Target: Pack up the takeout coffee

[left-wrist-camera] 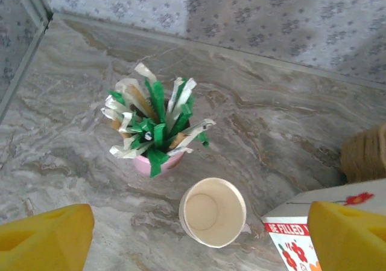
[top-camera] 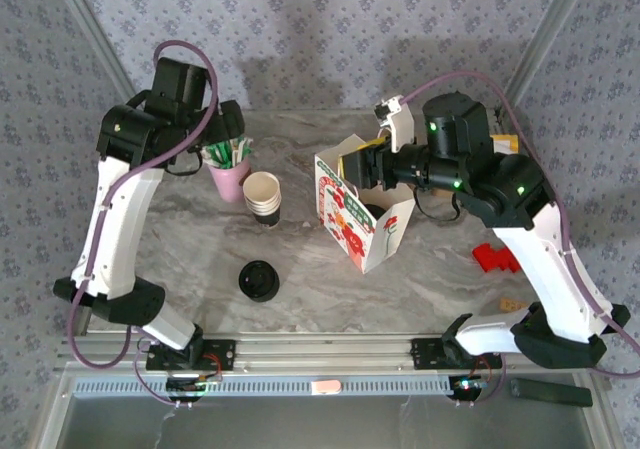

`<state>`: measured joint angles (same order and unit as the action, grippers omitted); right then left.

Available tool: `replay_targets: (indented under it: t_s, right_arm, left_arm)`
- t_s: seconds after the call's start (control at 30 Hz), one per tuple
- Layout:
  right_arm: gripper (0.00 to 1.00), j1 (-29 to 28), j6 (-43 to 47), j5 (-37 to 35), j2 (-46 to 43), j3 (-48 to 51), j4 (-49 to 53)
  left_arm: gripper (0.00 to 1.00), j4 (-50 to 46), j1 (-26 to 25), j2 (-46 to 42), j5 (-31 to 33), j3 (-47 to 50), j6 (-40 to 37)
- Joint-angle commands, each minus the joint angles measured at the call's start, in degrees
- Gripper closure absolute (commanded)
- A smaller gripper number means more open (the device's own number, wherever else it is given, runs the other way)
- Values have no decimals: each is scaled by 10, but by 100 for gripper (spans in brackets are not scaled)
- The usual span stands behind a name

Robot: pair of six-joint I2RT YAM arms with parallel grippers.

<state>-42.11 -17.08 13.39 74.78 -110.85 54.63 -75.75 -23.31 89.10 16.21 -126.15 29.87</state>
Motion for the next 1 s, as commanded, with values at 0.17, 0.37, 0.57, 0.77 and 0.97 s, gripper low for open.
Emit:
replay_targets:
  t_s: [0.17, 0.37, 0.57, 0.77, 0.97]
  right_arm:
    - [47, -29, -28, 8, 76, -56, -21]
    - [49, -60, -50, -18, 150, -99, 8]
    - [49, -69, -67, -12, 194, -106, 12]
    - [48, -74, -71, -6, 226, -140, 33]
    - [49, -77, -73, -11, 230, -140, 37]
  left_arm:
    - [20, 125, 146, -2, -177, 140, -42]
    - [28, 178, 219, 6, -222, 219, -46]
    - [34, 227, 233, 23, -223, 249, -77]
    - [48, 258, 242, 62, -238, 245, -88]
    - [51, 262, 247, 87, -229, 235, -96]
